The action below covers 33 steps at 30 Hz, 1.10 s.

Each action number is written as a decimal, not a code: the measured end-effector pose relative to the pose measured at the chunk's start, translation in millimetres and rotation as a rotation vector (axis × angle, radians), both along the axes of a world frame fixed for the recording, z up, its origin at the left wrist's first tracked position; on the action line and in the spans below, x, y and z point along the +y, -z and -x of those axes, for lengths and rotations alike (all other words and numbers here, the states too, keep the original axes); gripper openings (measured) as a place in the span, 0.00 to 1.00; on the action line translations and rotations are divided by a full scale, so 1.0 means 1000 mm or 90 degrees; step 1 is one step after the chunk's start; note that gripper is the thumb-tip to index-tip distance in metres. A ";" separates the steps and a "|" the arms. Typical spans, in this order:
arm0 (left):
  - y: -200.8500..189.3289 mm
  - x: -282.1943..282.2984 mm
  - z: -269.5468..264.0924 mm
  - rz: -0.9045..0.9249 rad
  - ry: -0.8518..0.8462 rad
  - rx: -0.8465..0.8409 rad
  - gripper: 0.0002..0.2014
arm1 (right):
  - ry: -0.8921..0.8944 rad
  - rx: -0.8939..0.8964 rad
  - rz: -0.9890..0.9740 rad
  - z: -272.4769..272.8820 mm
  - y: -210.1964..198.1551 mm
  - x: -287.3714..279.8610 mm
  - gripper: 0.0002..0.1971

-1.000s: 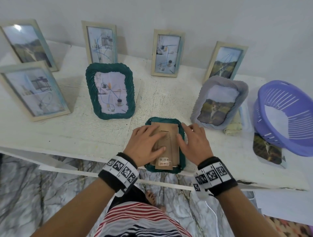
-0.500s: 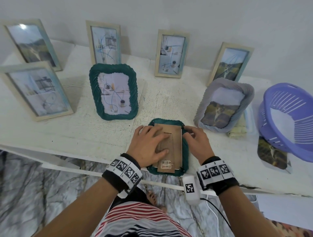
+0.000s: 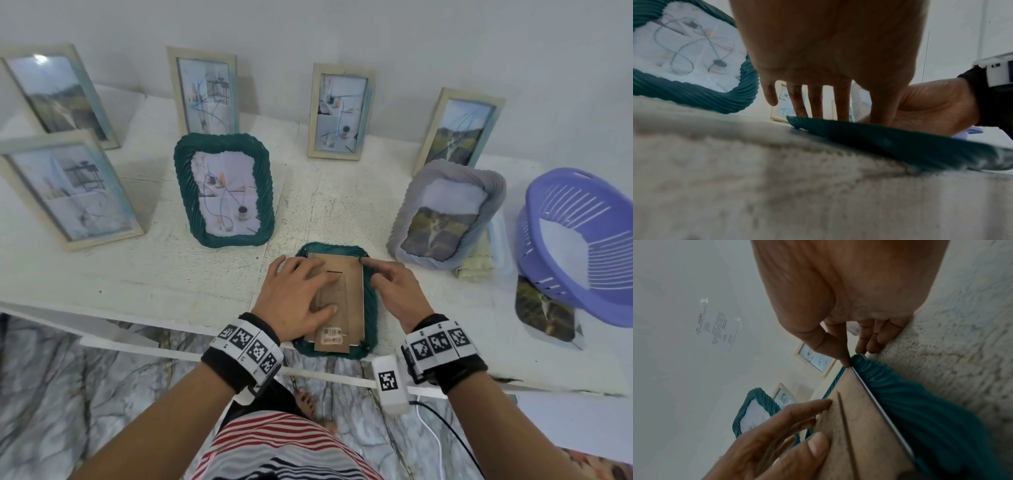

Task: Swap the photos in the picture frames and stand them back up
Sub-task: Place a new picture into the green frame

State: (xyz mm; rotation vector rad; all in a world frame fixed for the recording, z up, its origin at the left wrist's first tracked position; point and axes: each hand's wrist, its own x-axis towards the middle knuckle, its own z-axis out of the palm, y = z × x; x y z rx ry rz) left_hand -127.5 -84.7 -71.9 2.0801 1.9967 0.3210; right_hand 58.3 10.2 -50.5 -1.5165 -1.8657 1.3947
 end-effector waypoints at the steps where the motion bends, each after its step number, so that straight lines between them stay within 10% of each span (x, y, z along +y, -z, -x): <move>1: 0.000 0.000 0.000 0.002 -0.001 0.001 0.30 | 0.002 0.002 -0.003 0.000 -0.001 0.000 0.20; 12: -0.001 0.005 0.015 -0.022 -0.077 -0.194 0.24 | -0.215 -0.265 -0.351 -0.004 0.006 -0.035 0.27; 20: -0.003 0.012 0.019 -0.007 -0.212 -0.116 0.27 | -0.236 -0.316 -0.371 0.000 0.012 -0.044 0.30; 33: -0.002 0.016 0.026 0.028 -0.251 -0.276 0.18 | -0.223 -0.322 -0.360 0.001 0.011 -0.046 0.30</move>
